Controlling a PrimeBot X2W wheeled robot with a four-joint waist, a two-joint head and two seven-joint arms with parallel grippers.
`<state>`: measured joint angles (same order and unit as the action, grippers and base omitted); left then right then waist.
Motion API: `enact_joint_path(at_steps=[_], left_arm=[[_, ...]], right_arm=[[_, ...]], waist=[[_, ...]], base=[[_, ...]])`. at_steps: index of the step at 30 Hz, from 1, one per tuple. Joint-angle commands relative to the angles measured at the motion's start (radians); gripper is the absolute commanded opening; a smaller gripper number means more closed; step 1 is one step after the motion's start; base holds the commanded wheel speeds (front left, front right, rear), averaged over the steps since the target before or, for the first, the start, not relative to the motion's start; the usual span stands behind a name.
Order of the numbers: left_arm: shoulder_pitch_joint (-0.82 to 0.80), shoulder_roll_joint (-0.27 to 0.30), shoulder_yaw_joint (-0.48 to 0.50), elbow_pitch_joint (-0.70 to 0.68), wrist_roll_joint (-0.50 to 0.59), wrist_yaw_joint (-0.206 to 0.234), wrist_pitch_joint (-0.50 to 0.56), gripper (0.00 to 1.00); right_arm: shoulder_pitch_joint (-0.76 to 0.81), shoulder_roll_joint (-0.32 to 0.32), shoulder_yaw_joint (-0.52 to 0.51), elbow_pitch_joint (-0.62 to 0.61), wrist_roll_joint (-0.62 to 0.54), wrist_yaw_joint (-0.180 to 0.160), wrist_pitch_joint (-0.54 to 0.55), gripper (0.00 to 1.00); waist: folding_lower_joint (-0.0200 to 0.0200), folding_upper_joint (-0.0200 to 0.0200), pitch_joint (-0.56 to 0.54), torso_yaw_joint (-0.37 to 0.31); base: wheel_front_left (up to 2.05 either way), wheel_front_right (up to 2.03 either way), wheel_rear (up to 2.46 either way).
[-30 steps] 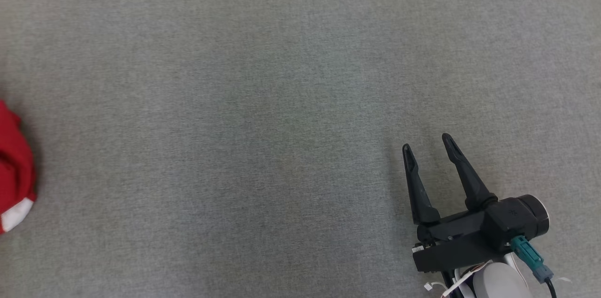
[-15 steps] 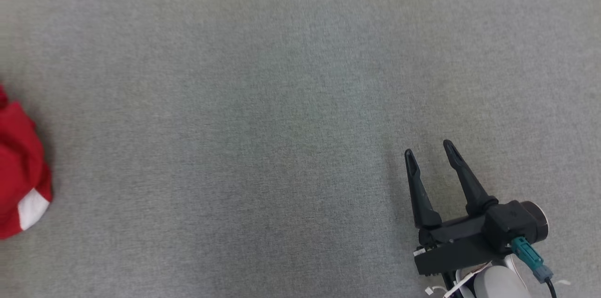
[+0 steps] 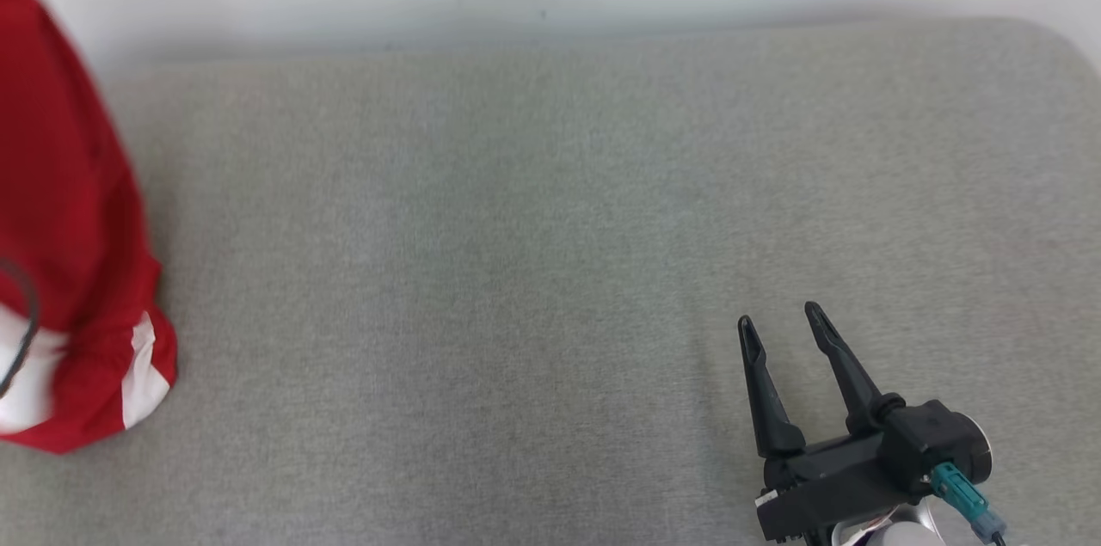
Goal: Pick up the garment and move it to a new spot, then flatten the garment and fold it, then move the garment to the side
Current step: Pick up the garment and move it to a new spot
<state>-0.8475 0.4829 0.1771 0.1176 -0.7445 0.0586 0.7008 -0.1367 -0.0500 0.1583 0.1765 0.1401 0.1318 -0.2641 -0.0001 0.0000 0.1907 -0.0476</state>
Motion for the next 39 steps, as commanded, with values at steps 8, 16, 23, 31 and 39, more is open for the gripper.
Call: enact_joint_path(at_steps=[8,16,23,31,39], left_arm=[[-0.147,-0.097,-0.106,-0.015,0.028,-0.023,-0.061,0.00],[-0.177,-0.209,-0.190,0.012,0.009,-0.031,-0.083,0.00],[-0.080,-0.299,-0.261,0.056,0.006,-0.040,-0.116,0.00],[0.088,-0.323,-0.294,0.124,0.049,-0.059,-0.215,0.00],[0.304,-0.392,-0.346,0.319,0.086,-0.054,-0.388,0.00]], right_arm=[[0.048,0.000,0.016,0.014,0.020,-0.002,-0.001,1.00],[0.077,-0.001,0.023,0.013,0.039,-0.002,-0.001,1.00],[0.061,0.000,0.028,0.002,0.044,-0.002,-0.001,1.00],[0.066,0.000,0.028,-0.001,0.039,-0.002,-0.001,1.00],[0.074,0.000,0.034,0.007,0.011,-0.002,-0.001,1.00]], waist=[[0.0001,0.0000,-0.094,-0.126],[0.0001,0.0000,-0.112,-0.251],[0.0001,0.0000,-0.074,-0.337],[0.0001,0.0000,-0.060,-0.366],[0.0001,0.0000,-0.076,-0.338]], base=[[0.00,0.00,0.00],[0.00,0.00,0.00],[0.00,0.00,0.00],[0.00,0.00,0.00],[0.00,0.00,0.00]])
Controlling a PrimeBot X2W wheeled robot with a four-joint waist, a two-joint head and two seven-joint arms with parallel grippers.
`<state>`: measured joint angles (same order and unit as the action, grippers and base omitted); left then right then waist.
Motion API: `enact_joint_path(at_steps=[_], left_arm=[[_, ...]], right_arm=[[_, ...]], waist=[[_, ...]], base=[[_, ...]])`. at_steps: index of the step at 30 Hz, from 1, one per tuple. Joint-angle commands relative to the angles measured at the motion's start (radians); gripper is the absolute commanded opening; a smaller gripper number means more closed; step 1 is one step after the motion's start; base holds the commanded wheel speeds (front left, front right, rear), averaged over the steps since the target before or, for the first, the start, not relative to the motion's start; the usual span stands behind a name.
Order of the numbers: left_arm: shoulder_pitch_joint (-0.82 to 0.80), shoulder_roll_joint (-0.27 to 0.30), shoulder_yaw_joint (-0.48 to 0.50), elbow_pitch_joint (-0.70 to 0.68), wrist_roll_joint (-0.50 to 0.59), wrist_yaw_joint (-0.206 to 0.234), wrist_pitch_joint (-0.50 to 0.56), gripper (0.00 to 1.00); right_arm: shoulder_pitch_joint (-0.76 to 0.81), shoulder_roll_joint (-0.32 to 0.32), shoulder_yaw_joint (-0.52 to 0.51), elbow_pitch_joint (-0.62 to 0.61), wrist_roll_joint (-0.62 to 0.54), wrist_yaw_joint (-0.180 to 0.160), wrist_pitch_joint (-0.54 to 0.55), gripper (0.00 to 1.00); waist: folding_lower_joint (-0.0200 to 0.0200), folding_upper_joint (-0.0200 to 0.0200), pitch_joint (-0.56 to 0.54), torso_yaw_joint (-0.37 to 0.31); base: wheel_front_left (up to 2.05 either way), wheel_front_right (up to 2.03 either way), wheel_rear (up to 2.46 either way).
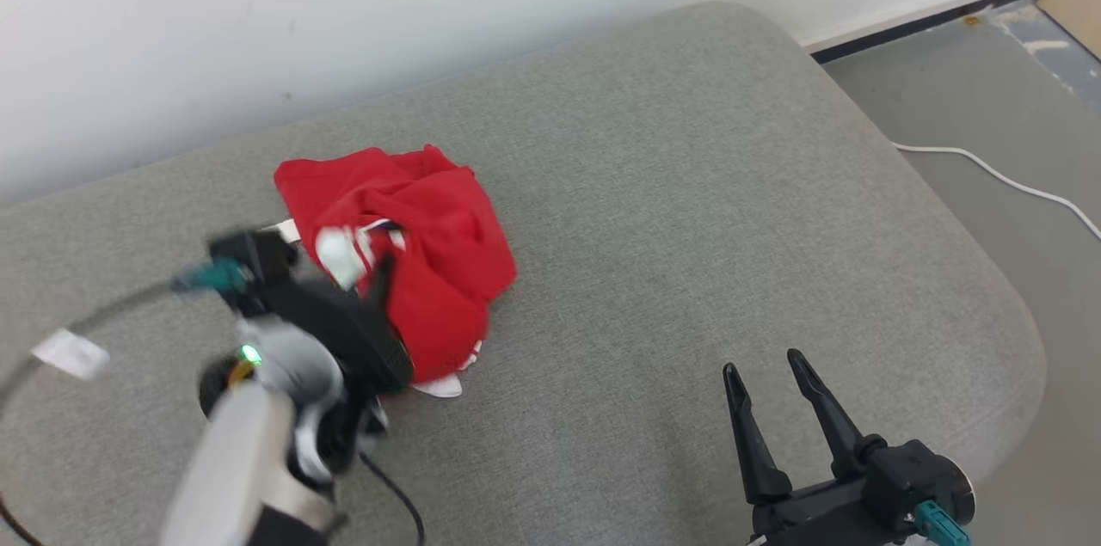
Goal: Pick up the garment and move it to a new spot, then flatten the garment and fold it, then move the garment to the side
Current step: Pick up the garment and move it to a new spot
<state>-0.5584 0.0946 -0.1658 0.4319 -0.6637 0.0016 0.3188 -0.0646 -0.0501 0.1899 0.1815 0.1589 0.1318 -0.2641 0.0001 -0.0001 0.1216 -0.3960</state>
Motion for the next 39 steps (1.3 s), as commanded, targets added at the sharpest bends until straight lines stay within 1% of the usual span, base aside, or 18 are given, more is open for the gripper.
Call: enact_joint_path(at_steps=[1,3,4,5,7,9,14,17,21,24,29,35,39], left_arm=[[0.035,-0.009,-0.021,0.035,0.019,-0.003,-0.029,0.00],[0.060,-0.020,-0.052,0.082,0.037,-0.015,-0.073,0.00],[0.065,-0.026,-0.074,0.096,0.048,-0.025,-0.101,0.34],[0.071,-0.029,-0.089,0.109,0.058,-0.034,-0.130,1.00],[0.085,-0.032,-0.120,0.130,0.084,-0.045,-0.191,1.00],[0.089,-0.034,-0.139,0.124,0.112,-0.052,-0.278,1.00],[0.148,-0.026,-0.171,0.080,0.190,-0.049,-0.495,1.00],[0.213,-0.018,-0.167,0.040,0.210,-0.048,-0.557,1.00],[0.328,-0.001,-0.135,-0.043,0.240,-0.026,-0.583,1.00],[0.412,0.007,-0.083,-0.146,0.292,-0.015,-0.584,1.00],[0.538,0.001,-0.006,-0.257,0.379,-0.019,-0.584,1.00],[0.637,-0.016,0.067,-0.310,0.433,-0.035,-0.584,1.00],[0.695,-0.022,0.107,-0.335,0.481,-0.051,-0.585,1.00]], right_arm=[[0.001,0.000,0.003,0.004,-0.011,-0.002,-0.001,1.00],[-0.001,0.000,0.004,0.006,-0.017,-0.002,-0.001,1.00],[0.000,-0.001,0.001,0.008,-0.017,-0.002,-0.001,1.00],[0.001,-0.001,0.000,0.009,-0.019,-0.002,-0.001,1.00],[0.008,0.000,-0.009,0.012,-0.022,-0.002,-0.001,1.00],[0.016,0.000,-0.021,0.014,-0.030,-0.002,-0.001,1.00],[0.044,-0.001,-0.085,0.020,-0.057,-0.002,-0.001,1.00],[0.065,0.000,-0.130,0.020,-0.082,-0.002,-0.001,1.00],[0.092,0.000,-0.188,0.014,-0.110,-0.002,0.000,1.00],[0.109,0.000,-0.213,0.011,-0.134,-0.002,0.004,1.00],[0.147,-0.001,-0.250,0.004,-0.154,-0.002,0.014,1.00],[0.181,-0.001,-0.269,0.006,-0.157,-0.002,0.024,1.00],[0.201,-0.001,-0.266,0.008,-0.159,-0.002,0.030,1.00]], waist=[[-0.0001,0.0001,-0.011,0.016],[-0.0001,0.0001,-0.020,0.026],[-0.0001,0.0001,-0.025,0.033],[-0.0001,0.0001,-0.029,0.039],[-0.0001,0.0001,-0.041,0.054],[-0.0001,0.0001,-0.054,0.070],[-0.0001,0.0001,-0.092,0.123],[-0.0001,0.0001,-0.110,0.164],[-0.0001,0.0001,-0.126,0.225],[-0.0001,0.0001,-0.134,0.270],[-0.0001,0.0001,-0.150,0.332],[-0.0001,0.0001,-0.165,0.361],[-0.0001,0.0001,-0.171,0.364]], base=[[0.00,0.00,0.00],[0.00,0.00,0.00],[0.00,0.00,0.00],[0.00,0.00,0.00],[0.00,0.00,0.00],[0.00,0.00,0.00],[0.00,0.00,0.00],[0.00,0.00,0.00],[0.00,0.00,0.00],[0.00,0.00,0.00],[0.00,0.00,0.00],[0.00,0.00,0.00],[0.00,0.00,0.00]])
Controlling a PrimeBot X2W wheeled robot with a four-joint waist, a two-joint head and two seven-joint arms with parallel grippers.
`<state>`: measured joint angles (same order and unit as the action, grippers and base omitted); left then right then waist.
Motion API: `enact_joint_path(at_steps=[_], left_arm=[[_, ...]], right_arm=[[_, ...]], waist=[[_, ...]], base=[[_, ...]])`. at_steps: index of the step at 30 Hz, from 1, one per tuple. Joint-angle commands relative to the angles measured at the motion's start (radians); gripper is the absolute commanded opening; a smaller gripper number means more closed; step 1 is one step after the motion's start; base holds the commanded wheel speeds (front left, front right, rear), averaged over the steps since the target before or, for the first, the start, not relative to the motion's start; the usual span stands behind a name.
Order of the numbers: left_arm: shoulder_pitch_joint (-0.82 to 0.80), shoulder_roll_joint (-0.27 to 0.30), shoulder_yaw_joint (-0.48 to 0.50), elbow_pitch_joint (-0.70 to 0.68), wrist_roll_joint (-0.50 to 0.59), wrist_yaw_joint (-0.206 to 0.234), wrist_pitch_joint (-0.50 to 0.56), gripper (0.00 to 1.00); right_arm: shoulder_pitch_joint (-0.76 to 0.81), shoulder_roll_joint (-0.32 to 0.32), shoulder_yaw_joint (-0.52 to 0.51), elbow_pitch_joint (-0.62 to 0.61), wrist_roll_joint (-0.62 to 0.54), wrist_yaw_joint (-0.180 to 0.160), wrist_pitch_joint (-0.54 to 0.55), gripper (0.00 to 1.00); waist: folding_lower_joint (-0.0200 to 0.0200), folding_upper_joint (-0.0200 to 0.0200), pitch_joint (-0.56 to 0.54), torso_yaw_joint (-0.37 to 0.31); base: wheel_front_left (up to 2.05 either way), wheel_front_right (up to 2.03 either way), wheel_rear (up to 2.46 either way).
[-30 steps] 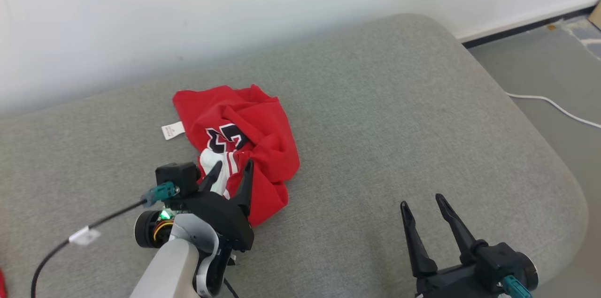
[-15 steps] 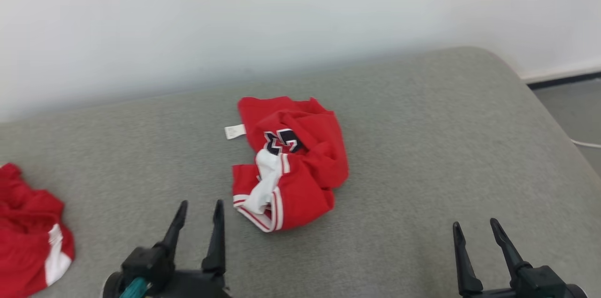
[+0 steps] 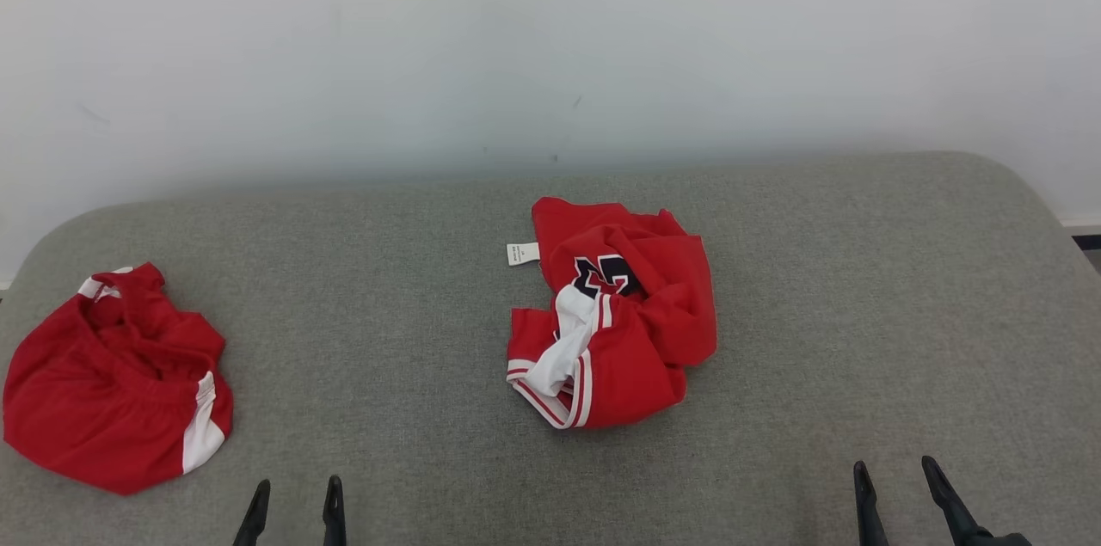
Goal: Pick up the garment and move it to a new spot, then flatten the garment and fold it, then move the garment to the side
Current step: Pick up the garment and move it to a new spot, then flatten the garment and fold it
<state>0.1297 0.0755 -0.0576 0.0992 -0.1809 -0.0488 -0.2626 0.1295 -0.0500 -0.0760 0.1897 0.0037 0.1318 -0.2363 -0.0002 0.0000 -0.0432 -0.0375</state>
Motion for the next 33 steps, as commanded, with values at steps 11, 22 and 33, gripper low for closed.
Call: enact_joint_path(at_steps=[11,22,33], left_arm=[[0.053,-0.021,0.068,0.009,0.018,-0.030,-0.003,1.00],[0.040,-0.025,0.060,0.029,0.034,-0.045,-0.003,1.00],[0.025,-0.026,0.031,0.035,0.014,-0.041,-0.003,1.00]], right_arm=[[0.024,-0.001,0.009,0.000,0.007,-0.002,0.003,1.00],[0.002,-0.001,0.029,-0.018,0.013,-0.002,0.016,1.00],[-0.233,-0.001,0.214,-0.024,0.121,-0.002,0.332,1.00]], waist=[[0.0002,0.0000,-0.001,0.010],[0.0002,0.0000,0.004,0.022],[0.0002,0.0000,0.013,0.058]], base=[[0.00,0.00,0.00],[0.00,0.00,0.00],[0.00,0.00,0.00]])
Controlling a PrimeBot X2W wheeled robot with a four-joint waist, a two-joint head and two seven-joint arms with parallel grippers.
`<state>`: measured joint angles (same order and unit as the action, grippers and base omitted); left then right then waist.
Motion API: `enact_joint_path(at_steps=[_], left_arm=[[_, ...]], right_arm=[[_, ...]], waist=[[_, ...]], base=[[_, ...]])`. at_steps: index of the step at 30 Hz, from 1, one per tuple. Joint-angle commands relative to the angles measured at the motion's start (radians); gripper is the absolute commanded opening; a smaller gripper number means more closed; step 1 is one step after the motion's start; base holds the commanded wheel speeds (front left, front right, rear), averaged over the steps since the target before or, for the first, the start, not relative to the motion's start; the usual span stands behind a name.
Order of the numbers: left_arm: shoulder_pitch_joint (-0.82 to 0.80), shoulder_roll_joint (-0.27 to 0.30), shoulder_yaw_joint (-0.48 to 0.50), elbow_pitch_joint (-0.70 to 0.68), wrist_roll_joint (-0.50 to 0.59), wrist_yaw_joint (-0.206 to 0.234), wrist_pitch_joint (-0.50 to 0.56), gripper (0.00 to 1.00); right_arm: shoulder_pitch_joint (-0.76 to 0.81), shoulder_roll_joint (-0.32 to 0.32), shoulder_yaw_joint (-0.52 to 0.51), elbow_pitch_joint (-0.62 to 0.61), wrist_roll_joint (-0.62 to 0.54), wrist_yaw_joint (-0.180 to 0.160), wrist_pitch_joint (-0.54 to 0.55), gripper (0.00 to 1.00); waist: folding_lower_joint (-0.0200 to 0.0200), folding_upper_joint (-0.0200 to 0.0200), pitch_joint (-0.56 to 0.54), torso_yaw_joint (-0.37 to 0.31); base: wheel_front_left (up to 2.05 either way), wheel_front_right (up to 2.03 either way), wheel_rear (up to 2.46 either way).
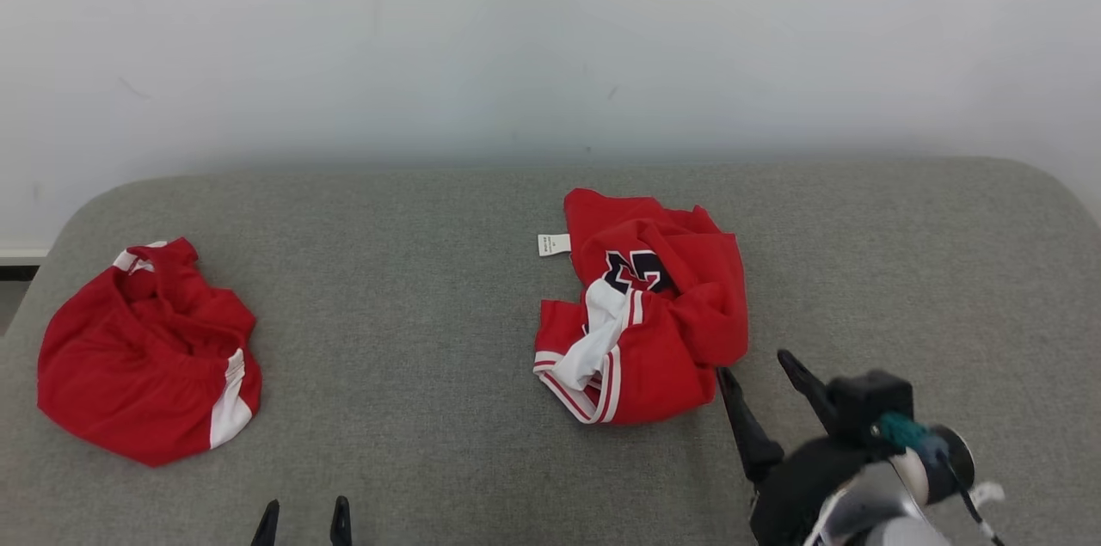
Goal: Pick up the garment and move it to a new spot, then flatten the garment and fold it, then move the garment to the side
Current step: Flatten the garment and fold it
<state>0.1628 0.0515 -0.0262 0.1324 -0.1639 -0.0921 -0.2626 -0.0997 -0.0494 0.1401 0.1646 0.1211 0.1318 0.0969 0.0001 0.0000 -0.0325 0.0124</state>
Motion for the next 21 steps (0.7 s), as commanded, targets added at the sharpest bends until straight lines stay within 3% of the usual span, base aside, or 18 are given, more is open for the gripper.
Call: enact_joint_path(at_steps=[1,8,21], left_arm=[[-0.014,-0.002,-0.012,0.001,-0.006,0.003,-0.003,1.00],[-0.027,-0.001,-0.052,0.005,-0.025,0.011,-0.003,1.00],[-0.030,-0.001,-0.103,0.013,-0.028,0.007,-0.003,1.00]], right_arm=[[-0.069,-0.001,0.019,0.031,0.021,-0.002,0.075,1.00],[-0.214,-0.001,0.012,0.146,0.025,-0.002,0.196,1.00],[-0.390,-0.001,-0.058,0.427,0.012,-0.002,0.271,1.00]], waist=[[-0.0001,0.0000,0.004,0.024],[-0.0001,0.0000,0.014,0.098],[-0.0001,0.0000,0.046,0.208]], base=[[0.00,0.00,0.00],[0.00,0.00,0.00],[0.00,0.00,0.00]])
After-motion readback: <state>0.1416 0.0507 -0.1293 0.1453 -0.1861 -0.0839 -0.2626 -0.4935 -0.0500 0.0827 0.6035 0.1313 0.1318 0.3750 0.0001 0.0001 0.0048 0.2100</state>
